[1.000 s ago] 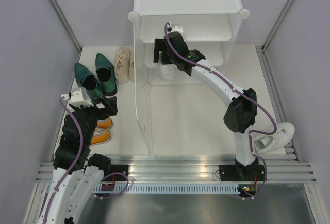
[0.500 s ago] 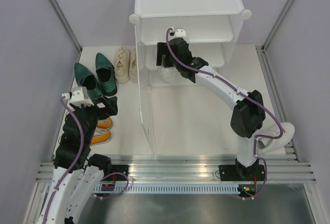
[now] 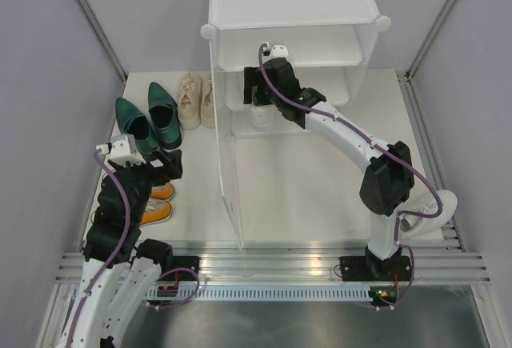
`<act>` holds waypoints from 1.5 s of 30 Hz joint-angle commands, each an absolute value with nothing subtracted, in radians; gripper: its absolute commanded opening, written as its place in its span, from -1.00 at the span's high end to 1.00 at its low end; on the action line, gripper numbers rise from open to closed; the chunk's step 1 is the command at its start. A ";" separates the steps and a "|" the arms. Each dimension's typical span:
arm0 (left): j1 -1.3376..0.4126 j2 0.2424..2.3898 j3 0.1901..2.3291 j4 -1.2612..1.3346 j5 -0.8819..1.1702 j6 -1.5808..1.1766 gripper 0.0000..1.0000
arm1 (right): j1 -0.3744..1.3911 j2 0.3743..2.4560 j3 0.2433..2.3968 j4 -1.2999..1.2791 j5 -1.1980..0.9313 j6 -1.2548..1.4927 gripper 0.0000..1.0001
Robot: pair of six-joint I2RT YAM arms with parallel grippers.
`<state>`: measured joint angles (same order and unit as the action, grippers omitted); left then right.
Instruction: Place and organize the shoes in the shoe cabinet
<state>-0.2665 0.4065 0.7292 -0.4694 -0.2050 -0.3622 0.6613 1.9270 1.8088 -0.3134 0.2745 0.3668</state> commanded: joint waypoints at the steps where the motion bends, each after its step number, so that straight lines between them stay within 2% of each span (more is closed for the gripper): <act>1: -0.272 0.419 0.723 -0.440 -0.215 -0.351 -0.99 | 0.669 1.790 1.850 -0.204 0.282 0.284 -0.96; 7: -0.272 0.422 0.723 -0.442 -0.222 -0.350 -0.99 | 0.669 1.750 1.750 -0.129 0.273 0.167 -0.96; 10: -0.272 0.428 0.726 -0.442 -0.222 -0.350 -0.99 | 0.669 1.708 1.591 -0.013 0.282 0.132 -0.96; 17: -0.272 0.433 0.726 -0.443 -0.224 -0.350 -0.99 | 0.669 1.655 1.407 0.217 0.233 0.072 -0.96; 21: -0.270 0.437 0.764 -0.442 -0.118 -0.339 -0.99 | 0.669 1.631 1.370 0.270 0.178 0.040 -0.96; 26: -0.272 0.486 0.957 -0.437 0.023 -0.420 -0.99 | 0.669 1.638 1.358 0.278 0.154 -0.029 -0.96; 36: -0.270 0.885 1.460 -0.426 0.288 -0.457 -0.98 | 0.670 1.632 1.230 0.380 0.140 -0.146 -0.96; 41: -0.273 1.035 1.548 -0.426 0.408 -0.480 -0.98 | 0.669 1.635 1.304 0.313 0.146 -0.135 -0.96; 45: -0.276 1.051 1.545 -0.426 0.394 -0.460 -0.98 | 0.669 1.605 1.358 0.272 0.140 -0.100 -0.96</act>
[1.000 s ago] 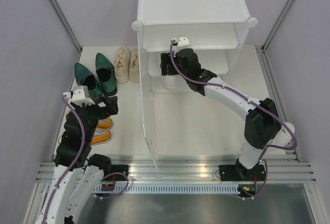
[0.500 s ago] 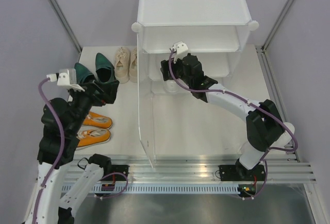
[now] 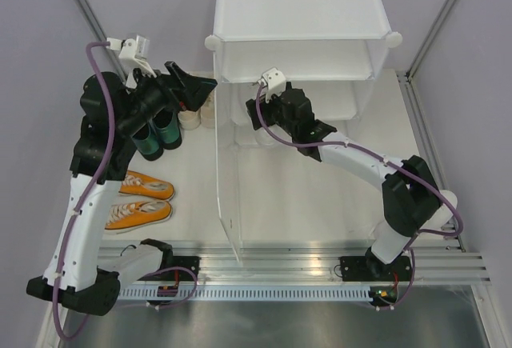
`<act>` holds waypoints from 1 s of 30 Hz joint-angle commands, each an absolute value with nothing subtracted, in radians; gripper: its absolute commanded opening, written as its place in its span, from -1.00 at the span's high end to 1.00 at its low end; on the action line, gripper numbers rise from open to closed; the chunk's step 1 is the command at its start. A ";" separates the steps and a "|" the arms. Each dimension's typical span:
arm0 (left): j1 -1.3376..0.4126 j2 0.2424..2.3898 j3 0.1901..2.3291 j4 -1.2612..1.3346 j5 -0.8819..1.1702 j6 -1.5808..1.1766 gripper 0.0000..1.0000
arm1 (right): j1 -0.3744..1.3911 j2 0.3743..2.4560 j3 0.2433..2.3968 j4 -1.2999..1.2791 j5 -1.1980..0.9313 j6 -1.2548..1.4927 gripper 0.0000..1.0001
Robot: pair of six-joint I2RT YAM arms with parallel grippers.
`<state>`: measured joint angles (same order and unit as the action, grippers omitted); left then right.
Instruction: Place and organize the shoes in the shoe cabinet
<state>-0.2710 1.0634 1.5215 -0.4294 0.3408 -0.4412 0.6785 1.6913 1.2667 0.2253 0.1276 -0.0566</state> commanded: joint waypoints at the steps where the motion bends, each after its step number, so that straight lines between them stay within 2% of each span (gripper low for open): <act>1: -0.278 1.049 1.536 -0.426 0.385 -0.457 -0.98 | 0.669 1.595 1.362 0.272 0.143 -0.074 -0.96; 20: -0.278 1.060 1.486 -0.431 0.428 -0.416 -0.99 | 0.669 1.391 1.355 0.164 -0.028 0.098 -0.96; 30: -0.278 1.031 1.433 -0.433 0.437 -0.407 -0.99 | 0.669 1.201 1.223 0.152 -0.023 0.106 -0.96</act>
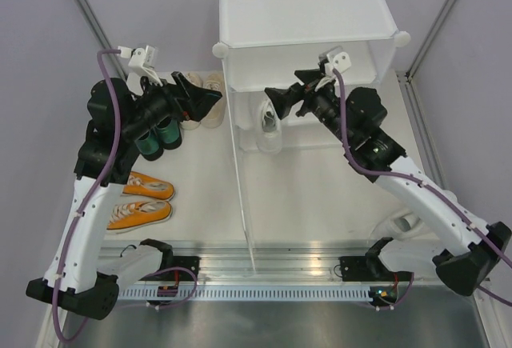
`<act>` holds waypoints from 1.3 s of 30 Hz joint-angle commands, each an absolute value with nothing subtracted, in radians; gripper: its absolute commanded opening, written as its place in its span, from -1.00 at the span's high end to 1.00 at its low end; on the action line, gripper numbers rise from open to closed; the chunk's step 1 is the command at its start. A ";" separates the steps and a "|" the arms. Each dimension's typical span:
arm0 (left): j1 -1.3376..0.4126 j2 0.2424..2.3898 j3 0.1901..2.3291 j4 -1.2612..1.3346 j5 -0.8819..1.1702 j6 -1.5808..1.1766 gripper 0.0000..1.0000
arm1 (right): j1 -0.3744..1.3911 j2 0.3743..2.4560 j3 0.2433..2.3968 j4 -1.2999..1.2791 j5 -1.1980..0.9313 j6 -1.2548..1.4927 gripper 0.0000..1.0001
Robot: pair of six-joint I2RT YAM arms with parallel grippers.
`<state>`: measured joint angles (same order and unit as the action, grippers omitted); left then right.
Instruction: Place and organize the shoes in the shoe cabinet
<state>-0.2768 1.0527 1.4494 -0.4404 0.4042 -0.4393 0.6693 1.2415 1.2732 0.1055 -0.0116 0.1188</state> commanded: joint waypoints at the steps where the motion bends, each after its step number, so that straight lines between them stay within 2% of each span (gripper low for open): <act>1: -0.278 1.028 1.428 -0.434 0.439 -0.405 -0.99 | 0.669 1.186 1.206 0.149 -0.018 0.106 -0.96; 8: -0.278 1.011 1.399 -0.452 0.459 -0.380 -0.99 | 0.669 1.019 1.019 0.133 -0.011 0.113 -0.94; 11: -0.279 0.988 1.352 -0.457 0.474 -0.364 -0.99 | 0.670 0.907 0.870 0.141 0.064 0.175 -0.82; 14: -0.278 0.968 1.298 -0.456 0.480 -0.374 -0.99 | 0.669 0.820 0.761 0.195 0.103 0.258 -0.55; 15: -0.279 0.962 1.287 -0.457 0.486 -0.379 -0.99 | 0.669 0.799 0.679 0.221 0.107 0.277 -0.41; 19: -0.279 0.939 1.267 -0.456 0.532 -0.416 -0.98 | 0.669 0.768 0.465 0.426 0.226 0.350 -0.10; 21: -0.282 0.927 1.299 -0.454 0.540 -0.437 -0.97 | 0.670 0.813 0.386 0.489 0.268 0.367 0.04; 24: -0.288 0.919 1.386 -0.451 0.496 -0.442 -0.97 | 0.669 0.919 0.342 0.587 0.336 0.402 0.12; 28: -0.287 0.975 1.531 -0.453 0.422 -0.423 -0.96 | 0.669 1.069 0.321 0.766 0.397 0.439 0.17; 33: -0.299 1.124 1.709 -0.448 0.428 -0.425 -0.92 | 0.669 1.307 0.322 0.987 0.445 0.489 0.19; 39: -0.414 1.295 1.851 -0.452 0.370 -0.353 -0.90 | 0.667 1.558 0.351 1.251 0.459 0.500 0.21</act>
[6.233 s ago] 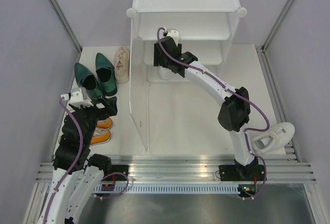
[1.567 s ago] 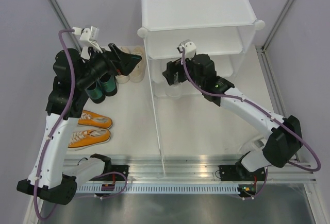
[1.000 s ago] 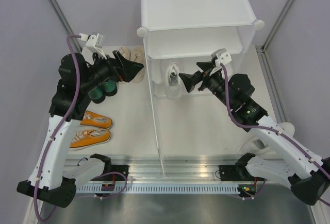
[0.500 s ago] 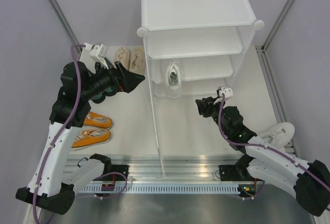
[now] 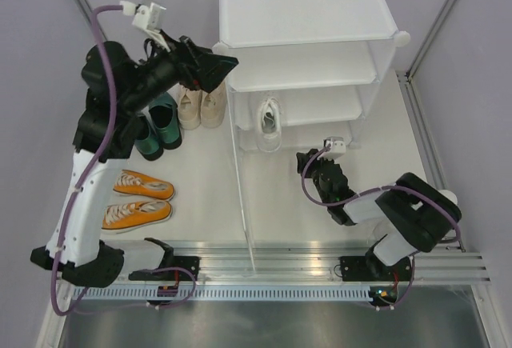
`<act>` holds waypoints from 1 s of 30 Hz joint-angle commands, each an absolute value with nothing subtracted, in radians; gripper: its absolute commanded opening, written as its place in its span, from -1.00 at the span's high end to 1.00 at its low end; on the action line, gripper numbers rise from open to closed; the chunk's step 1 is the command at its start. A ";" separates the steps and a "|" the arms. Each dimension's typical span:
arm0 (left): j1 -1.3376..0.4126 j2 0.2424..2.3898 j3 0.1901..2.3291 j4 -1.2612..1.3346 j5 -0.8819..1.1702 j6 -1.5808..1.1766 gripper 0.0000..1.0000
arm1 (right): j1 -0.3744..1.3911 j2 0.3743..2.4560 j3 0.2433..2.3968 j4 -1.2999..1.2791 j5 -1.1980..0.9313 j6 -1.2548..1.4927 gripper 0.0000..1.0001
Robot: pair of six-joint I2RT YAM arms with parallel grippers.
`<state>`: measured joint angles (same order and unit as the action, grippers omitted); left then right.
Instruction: Place and organize the shoes in the shoe cabinet
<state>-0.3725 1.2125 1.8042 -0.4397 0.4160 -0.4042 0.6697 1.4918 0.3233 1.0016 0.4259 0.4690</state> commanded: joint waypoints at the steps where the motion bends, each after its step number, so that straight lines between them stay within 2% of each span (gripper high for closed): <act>1: -0.426 1.308 1.873 -0.457 0.359 -0.338 -0.90 | 0.666 1.606 0.348 1.328 0.472 0.503 0.21; 4: -0.437 1.348 1.885 -0.468 0.319 -0.308 -0.90 | 0.663 1.666 0.342 1.455 0.471 0.492 0.23; 16: -0.445 1.376 1.807 -0.492 0.258 -0.238 -0.88 | 0.630 1.864 0.475 1.583 0.426 0.445 0.22; 18: -0.443 1.371 1.793 -0.494 0.250 -0.238 -0.87 | 0.623 1.858 0.506 1.589 0.405 0.414 0.22; 25: -0.443 1.341 1.746 -0.492 0.230 -0.230 -0.86 | 0.606 1.631 0.528 1.597 0.377 0.316 0.20; 30: -0.443 1.325 1.723 -0.494 0.212 -0.224 -0.86 | 0.588 1.575 0.552 1.597 0.316 0.330 0.20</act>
<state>-0.4427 1.3464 1.7477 -0.4606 0.2379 -0.2745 0.5972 1.6032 0.5224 1.3003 0.3702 0.3435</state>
